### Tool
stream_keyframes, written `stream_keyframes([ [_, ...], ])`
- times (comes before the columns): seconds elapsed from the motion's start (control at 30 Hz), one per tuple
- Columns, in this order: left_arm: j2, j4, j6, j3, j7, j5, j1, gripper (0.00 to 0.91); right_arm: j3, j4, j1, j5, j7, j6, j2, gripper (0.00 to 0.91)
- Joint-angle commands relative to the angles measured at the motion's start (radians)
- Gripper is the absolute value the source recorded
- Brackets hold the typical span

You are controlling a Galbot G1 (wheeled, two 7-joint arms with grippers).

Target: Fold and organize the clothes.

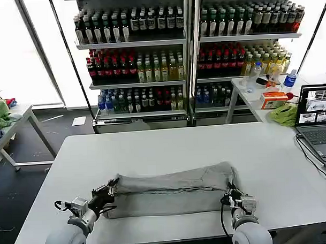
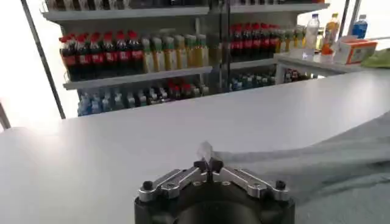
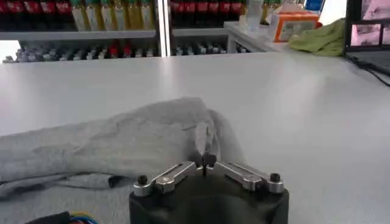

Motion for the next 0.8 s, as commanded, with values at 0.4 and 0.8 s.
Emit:
stream_keyframes([
  [0.4,-0.082,-0.142,0.034,-0.077,-0.092,-0.024,0.071,0.907,0.112,0.32,-0.049,0.108,-0.006,-0.05,-0.061,0.907],
  [0.8,-0.199,-0.105,0.063,-0.077,-0.114,-0.073,0.096,0.907,0.126,0.339,-0.022,0.125,-0.004,-0.05,-0.069,0.907],
])
